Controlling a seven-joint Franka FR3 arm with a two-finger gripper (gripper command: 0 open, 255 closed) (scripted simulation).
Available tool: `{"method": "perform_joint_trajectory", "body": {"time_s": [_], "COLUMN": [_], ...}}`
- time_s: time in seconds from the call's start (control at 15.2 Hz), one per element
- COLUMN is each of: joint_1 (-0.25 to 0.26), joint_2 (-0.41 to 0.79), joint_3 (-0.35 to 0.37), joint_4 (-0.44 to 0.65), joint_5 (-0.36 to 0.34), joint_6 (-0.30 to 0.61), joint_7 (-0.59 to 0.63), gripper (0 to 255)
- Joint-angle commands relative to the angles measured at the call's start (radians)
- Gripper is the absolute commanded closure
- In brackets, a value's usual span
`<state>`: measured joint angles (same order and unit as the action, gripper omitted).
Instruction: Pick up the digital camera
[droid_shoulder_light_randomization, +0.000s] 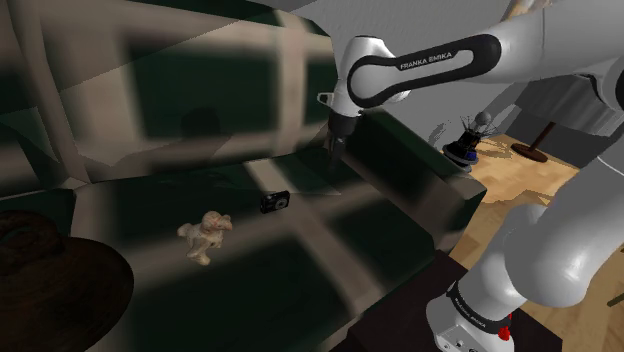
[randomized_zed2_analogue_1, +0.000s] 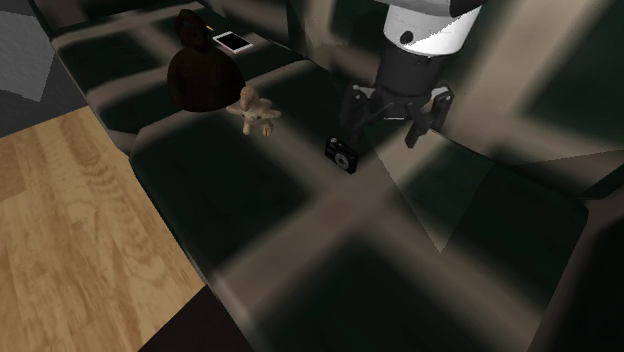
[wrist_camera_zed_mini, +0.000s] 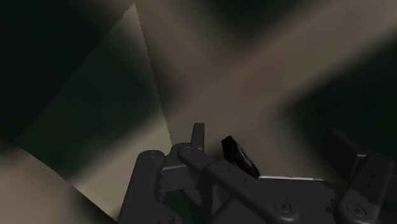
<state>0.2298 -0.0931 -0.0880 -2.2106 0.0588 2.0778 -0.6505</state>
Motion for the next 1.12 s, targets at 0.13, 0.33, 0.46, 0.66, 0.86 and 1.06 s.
{"method": "perform_joint_trajectory", "body": {"time_s": [0.13,0.33,0.46,0.66,0.86,1.06], "joint_1": [0.027,0.044,0.055,0.072,0.087,0.087], "joint_2": [0.136,0.234,0.296,0.387,0.458,0.483], "joint_3": [0.021,0.043,0.060,0.086,0.107,0.107], "joint_4": [0.066,0.122,0.161,0.218,0.265,0.257], "joint_5": [-0.003,-0.012,-0.022,-0.042,-0.064,-0.065], "joint_6": [0.070,0.112,0.137,0.173,0.199,0.232], "joint_7": [-0.131,-0.217,-0.270,-0.344,-0.399,-0.399], "gripper": [0,0,0,0,0,0]}}
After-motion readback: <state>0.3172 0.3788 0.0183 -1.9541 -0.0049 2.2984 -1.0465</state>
